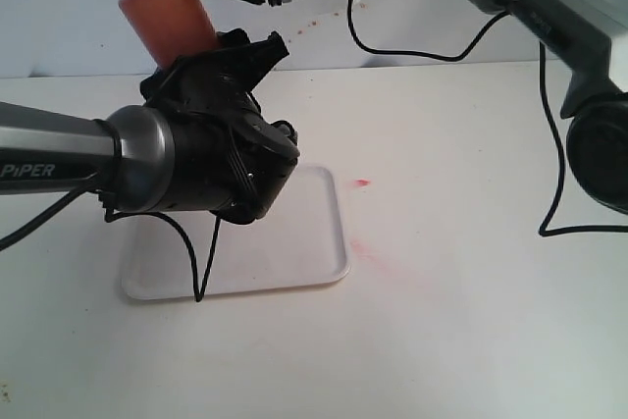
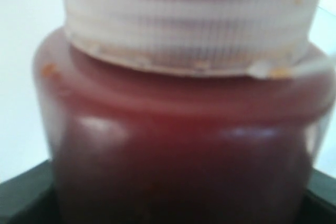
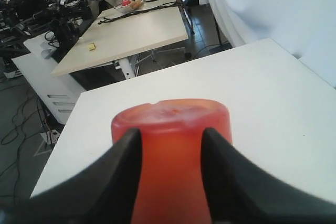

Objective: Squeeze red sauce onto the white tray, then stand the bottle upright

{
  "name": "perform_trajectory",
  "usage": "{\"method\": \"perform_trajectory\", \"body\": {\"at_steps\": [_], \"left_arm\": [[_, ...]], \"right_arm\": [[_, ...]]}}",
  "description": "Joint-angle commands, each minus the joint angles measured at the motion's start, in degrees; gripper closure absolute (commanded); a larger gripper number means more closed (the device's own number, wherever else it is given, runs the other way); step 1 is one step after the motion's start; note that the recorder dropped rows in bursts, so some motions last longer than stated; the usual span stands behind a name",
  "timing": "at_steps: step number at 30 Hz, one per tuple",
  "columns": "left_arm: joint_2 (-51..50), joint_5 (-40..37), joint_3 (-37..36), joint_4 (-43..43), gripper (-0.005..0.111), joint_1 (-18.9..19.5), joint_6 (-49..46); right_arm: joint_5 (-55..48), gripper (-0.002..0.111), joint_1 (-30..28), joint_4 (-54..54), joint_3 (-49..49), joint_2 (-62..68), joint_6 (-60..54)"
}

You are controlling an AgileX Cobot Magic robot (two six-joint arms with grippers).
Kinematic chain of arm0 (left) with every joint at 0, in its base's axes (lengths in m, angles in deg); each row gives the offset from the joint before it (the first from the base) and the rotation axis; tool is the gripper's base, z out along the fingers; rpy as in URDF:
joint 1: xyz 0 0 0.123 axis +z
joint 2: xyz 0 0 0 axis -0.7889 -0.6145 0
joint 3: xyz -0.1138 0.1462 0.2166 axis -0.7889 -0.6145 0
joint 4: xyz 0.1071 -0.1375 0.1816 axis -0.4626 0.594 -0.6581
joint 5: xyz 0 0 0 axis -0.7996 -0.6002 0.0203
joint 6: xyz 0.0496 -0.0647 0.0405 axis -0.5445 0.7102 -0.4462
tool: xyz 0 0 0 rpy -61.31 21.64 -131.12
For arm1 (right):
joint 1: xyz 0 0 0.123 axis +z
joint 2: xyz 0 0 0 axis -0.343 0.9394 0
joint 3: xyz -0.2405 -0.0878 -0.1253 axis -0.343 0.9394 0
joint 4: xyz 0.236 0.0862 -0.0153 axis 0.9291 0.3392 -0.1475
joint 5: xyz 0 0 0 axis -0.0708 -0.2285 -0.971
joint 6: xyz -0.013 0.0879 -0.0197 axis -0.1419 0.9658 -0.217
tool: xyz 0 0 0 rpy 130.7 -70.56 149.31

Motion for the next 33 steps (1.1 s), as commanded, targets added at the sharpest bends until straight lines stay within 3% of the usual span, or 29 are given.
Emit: {"method": "perform_trajectory", "body": {"at_steps": [1,6,9,16,24,33], "left_arm": [[1.11,-2.31,0.12,-4.01,0.107,-0.29,-0.33],[1.11,-2.31,0.12,-4.01,0.107,-0.29,-0.33],[1.11,-1.86,0.12,-4.01,0.107,-0.3,-0.33],[1.11,-1.86,0.12,-4.01,0.107,-0.3,-0.33],[1.11,-0.66,0.12,-4.01,0.107,-0.3,-0.55],[1.11,3.76,0.12,-4.01,0.107,-0.3,-0.92]], "right_arm": [[-0.41,0.057,-1.17,0.04,-0.27,0.01,1.62],[-0.41,0.027,-4.28,0.04,-0.27,0.01,3.99],[-0.41,0.017,-6.37,0.04,-0.27,0.01,4.43],[-0.41,0.016,-10.5,0.04,-0.27,0.01,3.32],[-0.41,0.024,-14.23,0.04,-0.27,0.01,-0.3],[-0.41,0.026,-12.3,0.04,-0.27,0.01,0.6]]}}
